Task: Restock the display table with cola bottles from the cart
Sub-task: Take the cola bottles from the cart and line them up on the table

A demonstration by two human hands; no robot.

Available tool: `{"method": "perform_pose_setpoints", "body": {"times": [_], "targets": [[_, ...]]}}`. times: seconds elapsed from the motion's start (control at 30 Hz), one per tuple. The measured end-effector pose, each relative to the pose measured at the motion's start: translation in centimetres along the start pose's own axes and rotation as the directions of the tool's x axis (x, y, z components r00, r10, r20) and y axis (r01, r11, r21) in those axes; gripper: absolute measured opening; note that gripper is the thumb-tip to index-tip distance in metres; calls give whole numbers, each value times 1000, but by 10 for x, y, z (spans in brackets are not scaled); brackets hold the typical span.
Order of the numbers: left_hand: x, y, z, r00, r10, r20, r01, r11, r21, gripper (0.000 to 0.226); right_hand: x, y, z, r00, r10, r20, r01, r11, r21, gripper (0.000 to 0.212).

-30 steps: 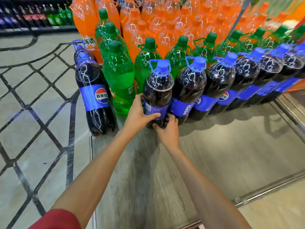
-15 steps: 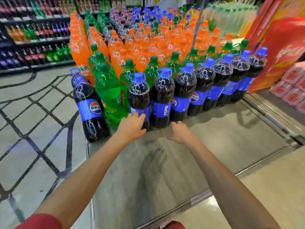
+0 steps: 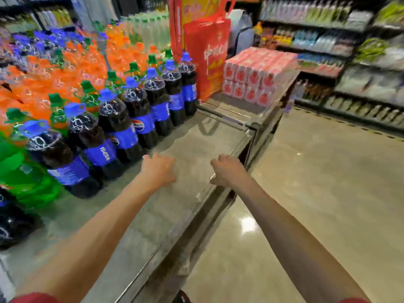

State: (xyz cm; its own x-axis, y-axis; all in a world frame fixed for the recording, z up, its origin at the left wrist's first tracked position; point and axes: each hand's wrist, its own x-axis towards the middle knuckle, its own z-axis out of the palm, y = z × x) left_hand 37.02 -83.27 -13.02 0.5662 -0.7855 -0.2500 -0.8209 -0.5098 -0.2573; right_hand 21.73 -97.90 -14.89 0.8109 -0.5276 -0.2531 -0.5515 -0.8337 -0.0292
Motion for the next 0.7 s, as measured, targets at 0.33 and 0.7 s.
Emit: {"method": "perform_pose_setpoints", "body": {"times": [0.33, 0.7], "targets": [[-32, 228, -70, 863, 475, -173, -487, 873, -32, 52, -171, 176, 29, 923, 384, 27, -385, 921, 56, 64], [-117, 477, -99, 600, 794, -95, -764, 605, 226, 61, -408, 297, 94, 628, 766, 134, -774, 600, 202, 64]]}}
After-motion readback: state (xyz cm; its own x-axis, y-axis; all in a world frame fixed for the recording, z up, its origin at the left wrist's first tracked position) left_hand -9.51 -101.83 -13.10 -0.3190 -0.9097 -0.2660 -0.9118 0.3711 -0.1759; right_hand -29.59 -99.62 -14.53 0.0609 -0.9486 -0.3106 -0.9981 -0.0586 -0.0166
